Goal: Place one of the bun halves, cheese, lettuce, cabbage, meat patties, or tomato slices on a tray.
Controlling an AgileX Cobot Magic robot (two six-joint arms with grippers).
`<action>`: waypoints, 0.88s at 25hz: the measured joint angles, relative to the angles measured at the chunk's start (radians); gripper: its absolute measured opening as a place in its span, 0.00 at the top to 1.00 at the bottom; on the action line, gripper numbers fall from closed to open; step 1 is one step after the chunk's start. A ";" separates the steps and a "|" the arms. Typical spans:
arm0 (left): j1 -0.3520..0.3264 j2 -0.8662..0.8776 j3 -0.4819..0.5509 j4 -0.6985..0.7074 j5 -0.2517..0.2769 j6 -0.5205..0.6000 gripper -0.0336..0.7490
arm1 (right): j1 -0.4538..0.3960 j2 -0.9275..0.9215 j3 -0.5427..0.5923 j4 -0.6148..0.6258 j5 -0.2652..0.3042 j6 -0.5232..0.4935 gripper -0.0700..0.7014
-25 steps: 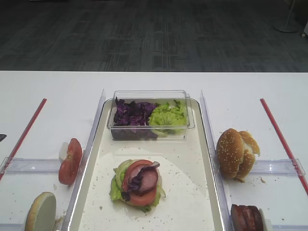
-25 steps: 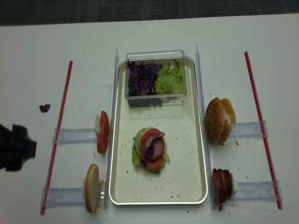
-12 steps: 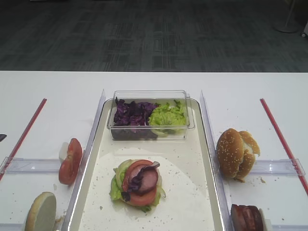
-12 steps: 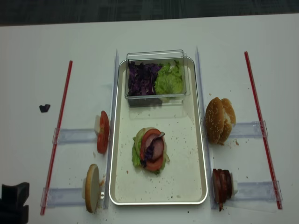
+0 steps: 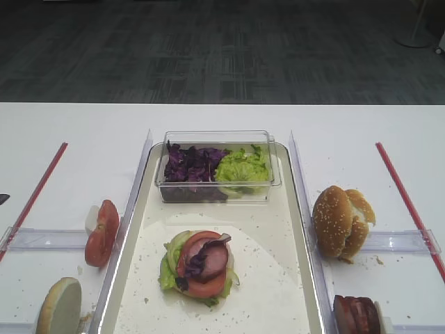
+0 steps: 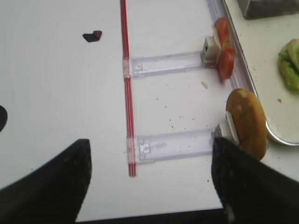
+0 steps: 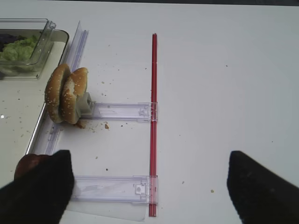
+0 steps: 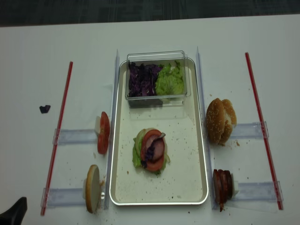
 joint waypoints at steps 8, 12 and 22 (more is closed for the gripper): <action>0.001 -0.127 0.002 -0.017 0.002 0.004 0.33 | 0.000 0.000 0.000 0.000 0.000 0.000 0.03; 0.001 -0.129 0.003 -0.058 0.004 0.044 0.33 | 0.000 0.000 0.000 0.000 0.000 0.000 0.03; 0.001 -0.131 0.003 -0.076 0.004 0.061 0.33 | 0.000 0.000 0.000 0.000 0.000 0.002 0.03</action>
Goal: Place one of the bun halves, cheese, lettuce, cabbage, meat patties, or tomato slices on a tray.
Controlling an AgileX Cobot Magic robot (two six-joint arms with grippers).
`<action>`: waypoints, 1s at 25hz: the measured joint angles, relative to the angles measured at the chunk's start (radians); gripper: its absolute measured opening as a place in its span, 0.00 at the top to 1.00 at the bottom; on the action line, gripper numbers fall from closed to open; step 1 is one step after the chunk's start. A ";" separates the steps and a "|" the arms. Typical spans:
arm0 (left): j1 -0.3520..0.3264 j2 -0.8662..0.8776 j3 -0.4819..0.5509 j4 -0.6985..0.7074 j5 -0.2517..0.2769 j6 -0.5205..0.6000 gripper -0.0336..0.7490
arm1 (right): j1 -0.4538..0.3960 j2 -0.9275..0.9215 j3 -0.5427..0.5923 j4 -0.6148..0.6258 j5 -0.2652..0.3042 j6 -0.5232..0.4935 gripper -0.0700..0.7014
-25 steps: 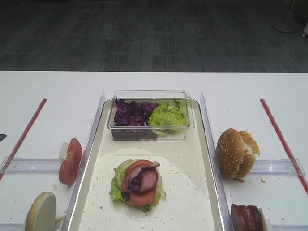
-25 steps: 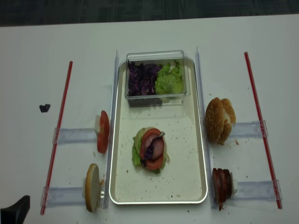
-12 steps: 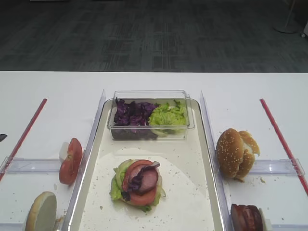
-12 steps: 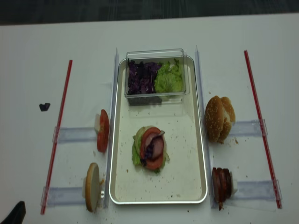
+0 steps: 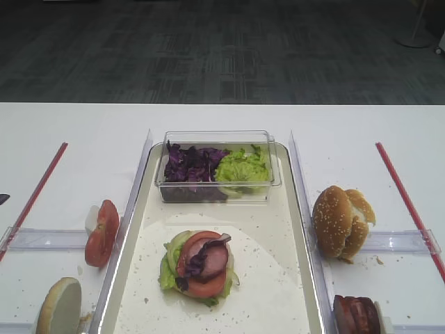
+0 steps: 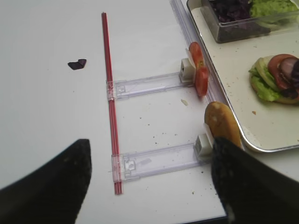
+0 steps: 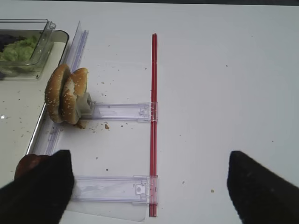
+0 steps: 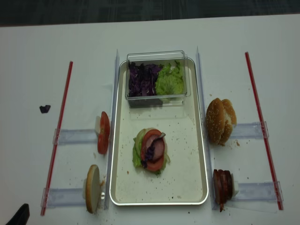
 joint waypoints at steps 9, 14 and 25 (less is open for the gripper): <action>0.000 0.000 0.000 0.000 0.000 0.001 0.33 | 0.000 0.000 0.000 0.000 0.000 0.000 0.03; 0.000 0.000 0.000 0.006 0.000 0.001 0.33 | 0.000 0.000 0.000 0.000 0.000 0.000 0.03; 0.033 0.000 0.000 0.000 0.000 0.002 0.33 | 0.000 0.000 0.000 0.000 0.000 0.000 0.03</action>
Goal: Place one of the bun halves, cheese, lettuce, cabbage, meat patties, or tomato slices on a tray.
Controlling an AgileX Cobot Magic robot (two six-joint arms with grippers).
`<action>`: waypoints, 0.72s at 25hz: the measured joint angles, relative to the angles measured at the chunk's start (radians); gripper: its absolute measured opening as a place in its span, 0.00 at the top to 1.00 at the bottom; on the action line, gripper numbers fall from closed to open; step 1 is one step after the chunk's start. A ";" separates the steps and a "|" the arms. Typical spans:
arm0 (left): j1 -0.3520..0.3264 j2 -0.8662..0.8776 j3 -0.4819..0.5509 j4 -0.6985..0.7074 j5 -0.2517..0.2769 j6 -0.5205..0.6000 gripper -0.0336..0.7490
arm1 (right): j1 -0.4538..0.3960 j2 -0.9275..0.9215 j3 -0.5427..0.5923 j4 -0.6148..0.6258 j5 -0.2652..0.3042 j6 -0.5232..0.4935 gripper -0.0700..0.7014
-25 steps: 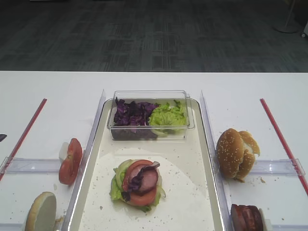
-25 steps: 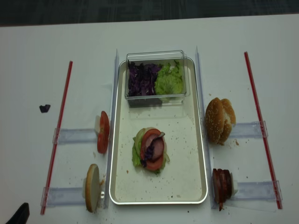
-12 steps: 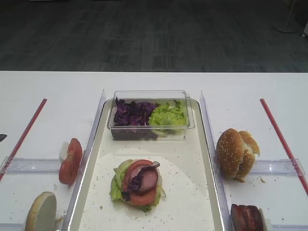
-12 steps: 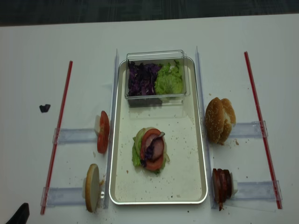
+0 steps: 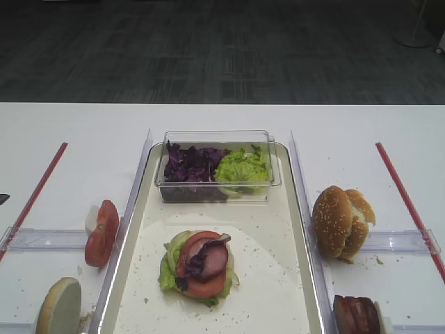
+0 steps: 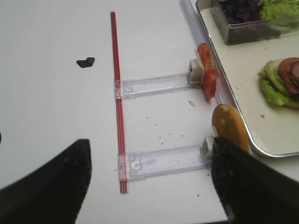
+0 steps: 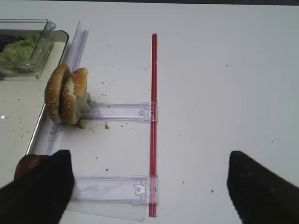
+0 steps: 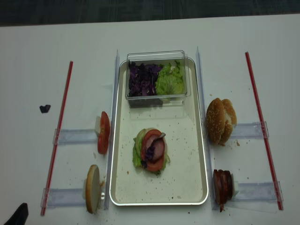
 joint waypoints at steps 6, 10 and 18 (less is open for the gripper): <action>0.037 0.000 0.000 0.000 0.000 0.000 0.33 | 0.000 0.000 0.000 0.000 0.000 0.000 0.03; 0.037 0.000 0.000 0.000 0.000 0.000 0.33 | 0.000 0.000 0.000 0.000 0.000 0.000 0.03; 0.037 0.000 0.000 0.000 0.000 0.000 0.33 | 0.000 0.000 0.000 0.000 0.000 0.000 0.03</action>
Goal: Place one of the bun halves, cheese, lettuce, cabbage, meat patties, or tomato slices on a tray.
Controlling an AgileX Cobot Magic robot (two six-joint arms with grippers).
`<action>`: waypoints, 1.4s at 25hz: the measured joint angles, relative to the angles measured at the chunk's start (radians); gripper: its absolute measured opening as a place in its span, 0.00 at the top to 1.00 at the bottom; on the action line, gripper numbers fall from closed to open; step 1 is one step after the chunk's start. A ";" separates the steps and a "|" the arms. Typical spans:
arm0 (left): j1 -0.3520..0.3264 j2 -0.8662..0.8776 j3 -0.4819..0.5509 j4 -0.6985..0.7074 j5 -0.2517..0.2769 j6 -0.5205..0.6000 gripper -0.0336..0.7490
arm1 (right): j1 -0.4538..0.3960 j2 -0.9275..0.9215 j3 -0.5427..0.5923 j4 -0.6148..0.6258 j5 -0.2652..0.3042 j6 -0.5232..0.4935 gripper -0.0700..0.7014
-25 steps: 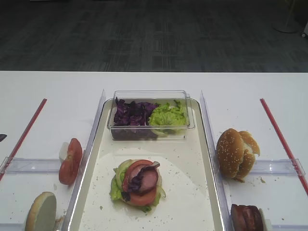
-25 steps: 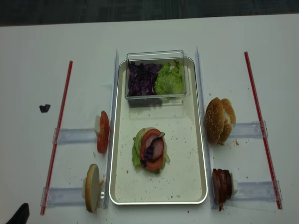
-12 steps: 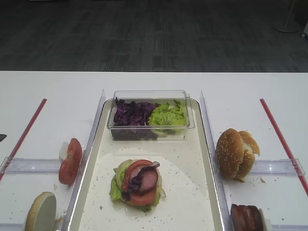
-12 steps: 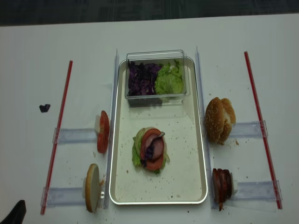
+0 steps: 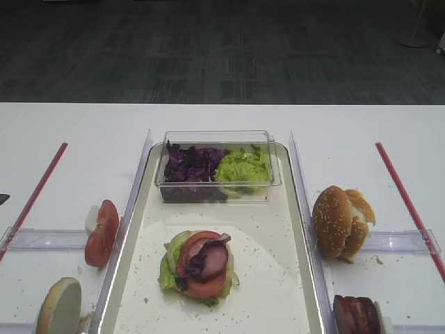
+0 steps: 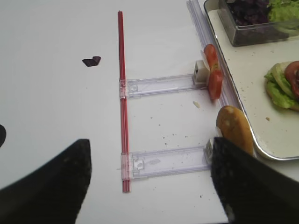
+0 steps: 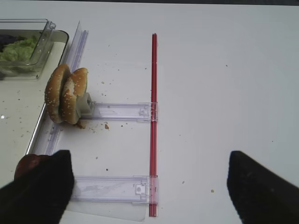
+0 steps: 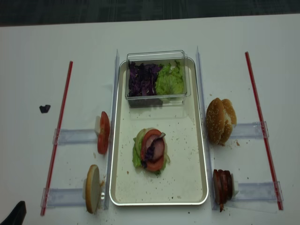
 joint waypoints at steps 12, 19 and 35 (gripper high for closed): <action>0.000 0.000 0.000 0.006 0.000 0.001 0.33 | 0.000 0.000 0.000 0.000 0.000 0.001 0.03; 0.000 0.000 0.000 0.000 0.000 0.001 0.33 | 0.000 0.000 0.000 0.000 0.000 0.001 0.03; 0.000 0.000 0.000 0.000 0.000 0.001 0.33 | 0.000 0.000 0.000 0.000 0.000 0.004 0.03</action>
